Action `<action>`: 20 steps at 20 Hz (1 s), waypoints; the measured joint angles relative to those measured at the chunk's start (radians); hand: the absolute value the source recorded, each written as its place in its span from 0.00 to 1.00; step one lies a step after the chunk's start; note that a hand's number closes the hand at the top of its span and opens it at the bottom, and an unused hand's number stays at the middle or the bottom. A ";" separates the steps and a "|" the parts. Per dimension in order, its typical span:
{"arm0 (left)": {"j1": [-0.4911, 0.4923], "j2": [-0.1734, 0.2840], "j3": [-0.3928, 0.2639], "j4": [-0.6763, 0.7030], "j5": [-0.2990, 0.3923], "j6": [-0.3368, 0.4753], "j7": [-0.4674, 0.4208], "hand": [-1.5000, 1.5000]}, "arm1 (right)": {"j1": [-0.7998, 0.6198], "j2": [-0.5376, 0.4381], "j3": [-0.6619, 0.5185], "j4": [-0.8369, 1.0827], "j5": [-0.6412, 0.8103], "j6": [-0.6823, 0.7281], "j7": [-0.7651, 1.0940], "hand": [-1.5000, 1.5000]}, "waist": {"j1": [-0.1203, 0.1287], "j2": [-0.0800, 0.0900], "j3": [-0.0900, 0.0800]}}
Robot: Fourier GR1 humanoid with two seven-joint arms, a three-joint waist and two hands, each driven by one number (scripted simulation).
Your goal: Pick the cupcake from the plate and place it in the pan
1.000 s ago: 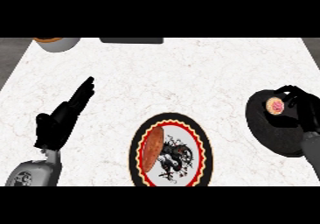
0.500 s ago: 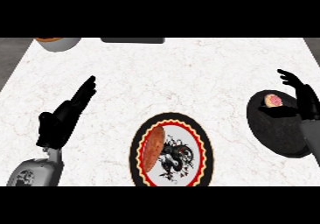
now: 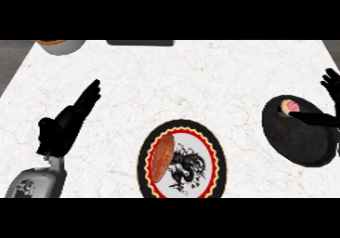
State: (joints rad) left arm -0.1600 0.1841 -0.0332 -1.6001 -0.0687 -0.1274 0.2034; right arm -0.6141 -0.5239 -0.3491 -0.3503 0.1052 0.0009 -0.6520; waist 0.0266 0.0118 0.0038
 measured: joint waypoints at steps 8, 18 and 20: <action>0.021 -0.011 -0.002 -0.012 -0.013 0.006 0.001 0.50 | 0.103 -0.107 -0.051 0.079 -0.051 0.256 -0.215 0.00 | -0.009 -0.003 0.000; 0.028 -0.002 0.022 -0.028 -0.002 -0.012 0.021 0.50 | 0.275 -0.131 -0.056 0.043 -0.079 0.292 -0.308 0.00 | -0.021 -0.008 -0.001; 0.031 -0.001 0.026 -0.009 -0.005 -0.014 0.001 0.50 | 0.305 -0.124 -0.052 0.032 -0.081 0.290 -0.320 0.00 | -0.023 -0.008 -0.001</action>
State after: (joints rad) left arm -0.1288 0.1826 -0.0070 -1.6088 -0.0734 -0.1419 0.2039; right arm -0.3092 -0.6479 -0.4011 -0.3181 0.0246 0.2912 -0.9719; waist 0.0039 0.0035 0.0023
